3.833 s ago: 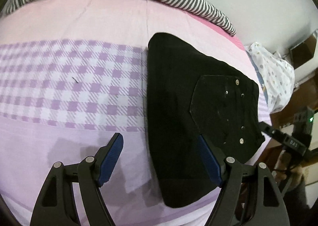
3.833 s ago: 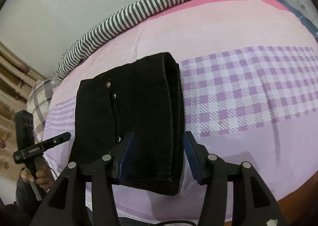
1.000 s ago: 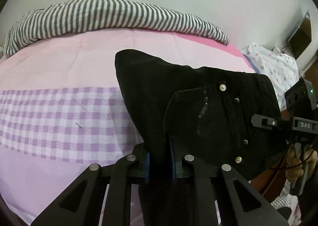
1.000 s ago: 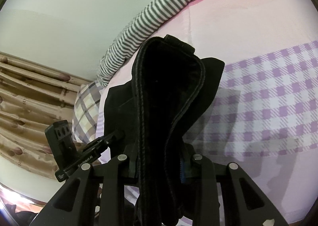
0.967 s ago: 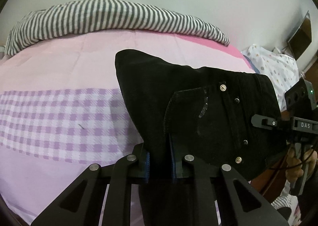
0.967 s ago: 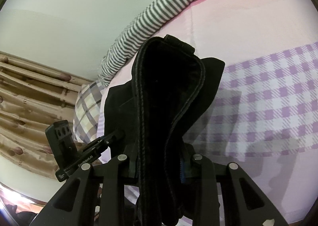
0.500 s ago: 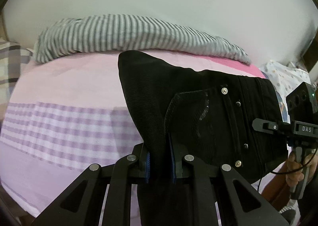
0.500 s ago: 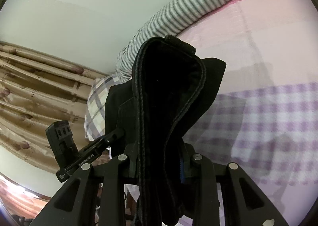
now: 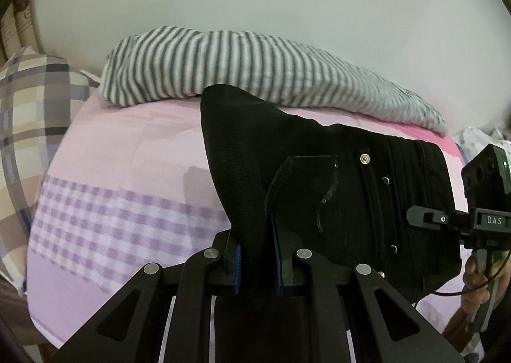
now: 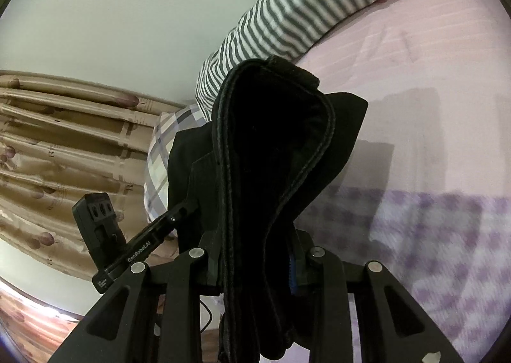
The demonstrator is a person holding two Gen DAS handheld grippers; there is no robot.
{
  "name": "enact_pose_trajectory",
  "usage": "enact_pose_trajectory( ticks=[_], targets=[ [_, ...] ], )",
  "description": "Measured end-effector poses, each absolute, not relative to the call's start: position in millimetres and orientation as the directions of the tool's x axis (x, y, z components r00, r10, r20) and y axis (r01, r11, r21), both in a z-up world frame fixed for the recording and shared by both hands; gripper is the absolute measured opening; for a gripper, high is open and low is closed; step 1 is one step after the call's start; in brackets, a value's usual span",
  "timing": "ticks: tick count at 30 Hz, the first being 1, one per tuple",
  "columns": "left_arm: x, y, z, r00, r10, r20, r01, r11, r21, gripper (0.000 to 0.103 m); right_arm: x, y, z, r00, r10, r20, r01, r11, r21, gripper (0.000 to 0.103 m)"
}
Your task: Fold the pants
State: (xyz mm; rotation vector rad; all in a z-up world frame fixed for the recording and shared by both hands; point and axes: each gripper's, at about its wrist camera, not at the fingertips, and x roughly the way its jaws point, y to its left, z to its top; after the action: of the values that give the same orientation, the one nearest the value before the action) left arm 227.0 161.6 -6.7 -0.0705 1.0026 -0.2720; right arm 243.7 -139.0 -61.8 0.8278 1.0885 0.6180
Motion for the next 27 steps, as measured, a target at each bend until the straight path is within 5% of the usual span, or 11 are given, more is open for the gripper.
enact_pose_trajectory(
  ticks=[17, 27],
  targets=[
    [289, 181, -62, 0.431, -0.265, -0.863, 0.194, 0.961, -0.198, 0.016, 275, -118, -88, 0.338, 0.723, -0.602, 0.012, 0.636, 0.771, 0.027],
    [288, 183, -96, 0.454, -0.213, -0.865, 0.159, 0.975, -0.157, 0.044, 262, -110, -94, 0.391, 0.541, -0.745, -0.05, 0.82, 0.57, 0.04]
  ],
)
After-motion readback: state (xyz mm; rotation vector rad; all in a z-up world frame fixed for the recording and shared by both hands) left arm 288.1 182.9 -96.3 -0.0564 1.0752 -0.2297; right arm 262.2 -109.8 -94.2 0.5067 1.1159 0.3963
